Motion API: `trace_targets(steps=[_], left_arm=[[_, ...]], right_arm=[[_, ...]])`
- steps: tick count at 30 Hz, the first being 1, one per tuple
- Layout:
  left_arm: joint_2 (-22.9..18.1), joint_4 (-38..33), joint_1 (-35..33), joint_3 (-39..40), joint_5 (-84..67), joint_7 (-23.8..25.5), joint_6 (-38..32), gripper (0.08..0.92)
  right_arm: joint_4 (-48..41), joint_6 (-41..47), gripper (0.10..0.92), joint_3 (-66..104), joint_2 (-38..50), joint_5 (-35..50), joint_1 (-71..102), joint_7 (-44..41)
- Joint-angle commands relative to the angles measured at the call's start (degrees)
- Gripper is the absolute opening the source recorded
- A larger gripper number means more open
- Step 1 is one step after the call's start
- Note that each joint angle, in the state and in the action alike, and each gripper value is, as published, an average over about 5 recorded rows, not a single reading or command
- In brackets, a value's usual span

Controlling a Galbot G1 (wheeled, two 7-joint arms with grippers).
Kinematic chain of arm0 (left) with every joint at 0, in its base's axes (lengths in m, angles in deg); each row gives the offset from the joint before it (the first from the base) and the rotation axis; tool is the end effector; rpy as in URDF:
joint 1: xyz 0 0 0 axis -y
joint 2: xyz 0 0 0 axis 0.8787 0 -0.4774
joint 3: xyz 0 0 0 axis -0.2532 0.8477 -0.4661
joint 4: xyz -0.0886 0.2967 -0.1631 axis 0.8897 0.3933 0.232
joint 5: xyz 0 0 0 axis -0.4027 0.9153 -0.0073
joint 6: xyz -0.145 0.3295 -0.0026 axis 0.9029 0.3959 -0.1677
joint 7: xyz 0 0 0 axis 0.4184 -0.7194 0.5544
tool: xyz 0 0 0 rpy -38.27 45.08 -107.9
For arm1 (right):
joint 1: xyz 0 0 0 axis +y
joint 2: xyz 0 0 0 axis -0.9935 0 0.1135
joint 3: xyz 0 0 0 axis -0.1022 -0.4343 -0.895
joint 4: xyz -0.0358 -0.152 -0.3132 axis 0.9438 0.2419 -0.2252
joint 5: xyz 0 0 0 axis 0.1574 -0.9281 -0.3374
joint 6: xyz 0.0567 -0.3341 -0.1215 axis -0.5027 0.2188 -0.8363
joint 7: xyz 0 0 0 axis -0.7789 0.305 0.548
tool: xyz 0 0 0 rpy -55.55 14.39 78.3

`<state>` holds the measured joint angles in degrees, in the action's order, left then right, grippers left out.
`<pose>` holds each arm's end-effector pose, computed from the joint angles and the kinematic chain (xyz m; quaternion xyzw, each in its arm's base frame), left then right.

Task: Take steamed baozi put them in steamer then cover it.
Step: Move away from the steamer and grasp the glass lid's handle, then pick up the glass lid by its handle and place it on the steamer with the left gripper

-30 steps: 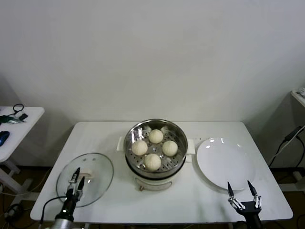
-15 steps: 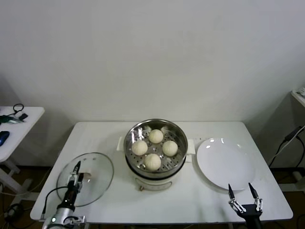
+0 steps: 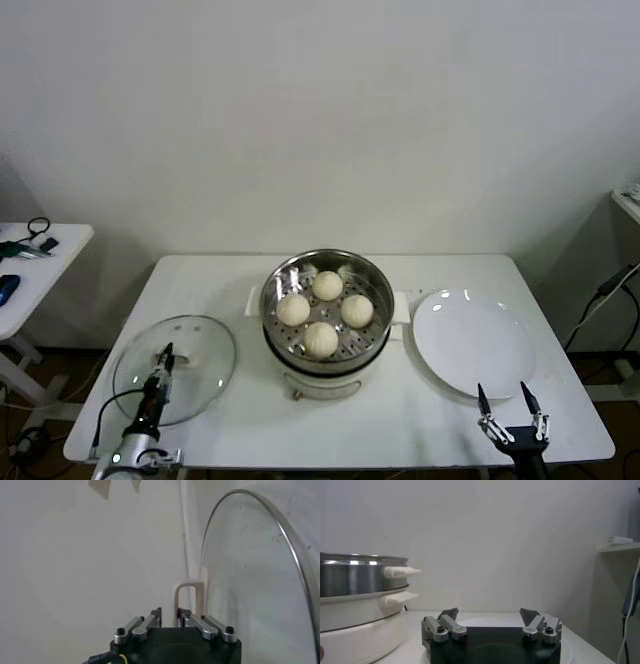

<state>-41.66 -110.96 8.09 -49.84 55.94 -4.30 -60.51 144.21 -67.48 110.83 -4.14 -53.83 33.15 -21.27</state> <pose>0.2039 0.1569 -0.4665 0.0081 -0.6681 -0.7436 0.0259 0.1023 -0.1413 -0.4332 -0.0071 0.9999 -0.0047 0.0067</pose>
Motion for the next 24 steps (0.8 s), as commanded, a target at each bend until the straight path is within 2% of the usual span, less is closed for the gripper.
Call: trace_targets(steps=[1,6,13,19,24], left_arm=[[0.40,-2.68,-0.02,-0.08,-2.29,0.54,0.25,0.247],[2.83,-10.39,-2.23,-0.23,-6.76,3.02,1.61,0.134],[9.43,-22.92,-6.24,-0.88,-17.36,10.58,7.40,0.126],[15.75,-34.78,-8.24,-1.17,-26.56,20.23,19.16,0.126],[18.24,-43.16,-5.32,2.81,-28.24,26.01,29.96,0.126]], right_arm=[[0.17,-0.06,0.823,0.16,-0.04,-0.29,0.05,0.46],[0.45,0.12,0.823,0.57,0.15,-0.49,0.09,0.83],[0.79,1.49,0.823,1.13,-0.10,-2.26,-0.17,2.57],[0.95,2.18,0.823,1.10,-0.48,-3.39,-0.35,3.22],[0.93,2.56,0.823,0.92,-0.63,-4.06,-0.60,3.49]])
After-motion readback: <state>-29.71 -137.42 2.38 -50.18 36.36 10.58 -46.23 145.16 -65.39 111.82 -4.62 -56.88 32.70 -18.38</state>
